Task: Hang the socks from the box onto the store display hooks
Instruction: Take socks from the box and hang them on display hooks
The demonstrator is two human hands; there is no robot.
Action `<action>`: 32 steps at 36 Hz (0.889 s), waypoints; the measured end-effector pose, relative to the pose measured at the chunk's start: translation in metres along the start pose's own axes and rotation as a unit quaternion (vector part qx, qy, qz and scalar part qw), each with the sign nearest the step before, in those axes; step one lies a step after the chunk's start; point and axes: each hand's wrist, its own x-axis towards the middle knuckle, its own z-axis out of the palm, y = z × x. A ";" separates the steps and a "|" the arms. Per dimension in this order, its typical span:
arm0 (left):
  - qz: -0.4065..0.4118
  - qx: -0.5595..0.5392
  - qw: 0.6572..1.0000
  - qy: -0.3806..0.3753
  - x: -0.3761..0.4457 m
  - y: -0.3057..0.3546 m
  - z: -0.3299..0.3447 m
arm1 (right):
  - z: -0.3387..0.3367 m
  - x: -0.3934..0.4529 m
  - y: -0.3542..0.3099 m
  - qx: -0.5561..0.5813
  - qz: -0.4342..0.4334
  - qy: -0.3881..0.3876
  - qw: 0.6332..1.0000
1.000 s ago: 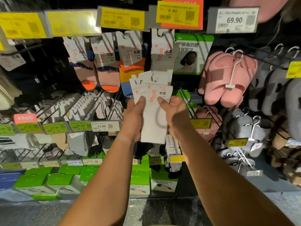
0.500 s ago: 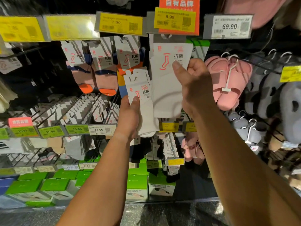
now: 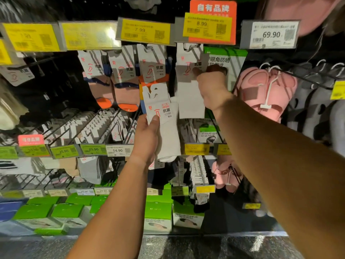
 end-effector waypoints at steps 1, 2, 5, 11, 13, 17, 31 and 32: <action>-0.001 0.000 1.000 0.001 0.000 0.000 0.000 | 0.002 0.003 0.001 -0.061 -0.005 0.002 0.998; -0.001 0.002 1.000 0.002 0.001 0.001 -0.001 | 0.003 0.005 0.003 -0.083 -0.021 -0.021 0.996; 0.002 0.000 1.000 0.007 0.003 0.001 -0.002 | 0.006 0.010 0.007 -0.159 -0.074 -0.031 0.984; 0.007 -0.028 1.000 -0.002 0.004 -0.002 0.001 | 0.018 -0.019 0.035 0.166 -0.014 0.128 0.978; 0.013 -0.056 0.998 -0.010 0.005 -0.003 0.004 | 0.031 -0.060 0.045 0.235 -0.029 0.071 0.969; 0.010 -0.070 0.997 -0.028 -0.002 0.000 0.013 | 0.064 -0.115 0.062 0.305 -0.006 -0.044 0.951; 0.047 -0.001 0.999 0.011 0.008 -0.005 0.019 | 0.028 -0.105 0.072 0.349 0.038 -0.037 0.936; 0.051 -0.002 0.999 0.013 0.010 -0.006 0.017 | 0.023 -0.104 0.070 0.345 0.031 -0.025 0.938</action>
